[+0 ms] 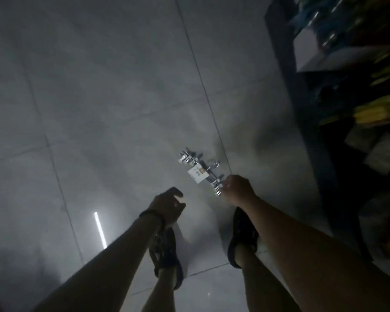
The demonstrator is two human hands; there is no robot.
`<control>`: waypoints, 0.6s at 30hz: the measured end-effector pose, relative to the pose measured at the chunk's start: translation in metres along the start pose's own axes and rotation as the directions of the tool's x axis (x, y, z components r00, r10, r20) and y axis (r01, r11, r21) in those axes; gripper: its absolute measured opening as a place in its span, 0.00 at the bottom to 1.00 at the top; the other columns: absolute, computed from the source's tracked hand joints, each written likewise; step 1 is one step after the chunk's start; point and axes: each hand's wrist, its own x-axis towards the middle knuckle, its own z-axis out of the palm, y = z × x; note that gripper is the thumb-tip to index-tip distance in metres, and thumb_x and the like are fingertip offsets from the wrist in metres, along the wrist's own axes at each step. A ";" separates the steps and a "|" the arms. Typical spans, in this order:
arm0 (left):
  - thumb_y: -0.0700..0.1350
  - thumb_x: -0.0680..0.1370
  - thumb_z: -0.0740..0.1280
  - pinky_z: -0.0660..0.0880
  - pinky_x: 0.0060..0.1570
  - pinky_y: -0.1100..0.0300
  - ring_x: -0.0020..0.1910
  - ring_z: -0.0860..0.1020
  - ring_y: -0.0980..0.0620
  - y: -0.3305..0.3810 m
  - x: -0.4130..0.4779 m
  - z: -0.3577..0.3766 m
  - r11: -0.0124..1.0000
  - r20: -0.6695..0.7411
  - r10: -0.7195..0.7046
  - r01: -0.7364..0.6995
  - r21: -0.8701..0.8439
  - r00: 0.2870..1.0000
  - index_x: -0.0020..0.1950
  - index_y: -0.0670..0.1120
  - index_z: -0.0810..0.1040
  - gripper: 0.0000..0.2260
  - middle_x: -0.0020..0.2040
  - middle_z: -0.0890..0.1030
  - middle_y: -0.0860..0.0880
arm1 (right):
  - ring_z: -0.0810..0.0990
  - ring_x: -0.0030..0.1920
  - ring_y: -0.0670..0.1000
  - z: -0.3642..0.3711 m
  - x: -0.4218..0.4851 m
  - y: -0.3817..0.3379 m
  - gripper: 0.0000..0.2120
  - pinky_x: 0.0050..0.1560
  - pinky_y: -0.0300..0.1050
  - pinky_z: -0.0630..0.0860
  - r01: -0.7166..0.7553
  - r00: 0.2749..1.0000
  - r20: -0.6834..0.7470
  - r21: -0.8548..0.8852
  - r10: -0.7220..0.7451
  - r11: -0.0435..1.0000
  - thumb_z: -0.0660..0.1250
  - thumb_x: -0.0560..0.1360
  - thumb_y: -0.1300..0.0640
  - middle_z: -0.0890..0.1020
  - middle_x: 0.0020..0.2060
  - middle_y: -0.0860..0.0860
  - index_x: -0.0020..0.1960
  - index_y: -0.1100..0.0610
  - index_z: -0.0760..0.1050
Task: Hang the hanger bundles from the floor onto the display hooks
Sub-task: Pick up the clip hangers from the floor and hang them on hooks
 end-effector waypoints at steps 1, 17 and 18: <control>0.49 0.81 0.71 0.78 0.60 0.55 0.57 0.83 0.46 -0.006 0.034 0.008 1.000 -0.020 -0.024 0.024 -0.009 1.000 0.65 0.51 0.78 0.13 0.52 0.84 0.50 | 0.85 0.56 0.61 0.013 0.031 0.007 0.11 0.46 0.42 0.74 -0.018 1.000 0.001 0.005 0.018 1.000 0.68 0.79 0.53 0.86 0.53 0.60 0.55 0.59 0.83; 0.47 0.83 0.69 0.81 0.62 0.45 0.56 0.85 0.48 -0.043 0.157 0.094 0.984 -0.083 -0.029 0.014 -0.177 0.996 0.66 0.55 0.75 0.12 0.60 0.83 0.52 | 0.82 0.46 0.59 0.139 0.156 0.069 0.10 0.37 0.44 0.70 0.102 0.978 -0.199 0.208 -0.060 0.973 0.73 0.78 0.58 0.82 0.44 0.56 0.49 0.57 0.72; 0.48 0.83 0.70 0.81 0.62 0.44 0.57 0.84 0.47 -0.040 0.152 0.087 0.977 -0.091 -0.060 0.039 -0.210 0.994 0.66 0.54 0.75 0.13 0.61 0.83 0.50 | 0.81 0.42 0.57 0.133 0.149 0.068 0.12 0.34 0.43 0.68 0.116 0.977 -0.207 0.284 -0.057 0.952 0.74 0.77 0.59 0.81 0.40 0.54 0.46 0.56 0.69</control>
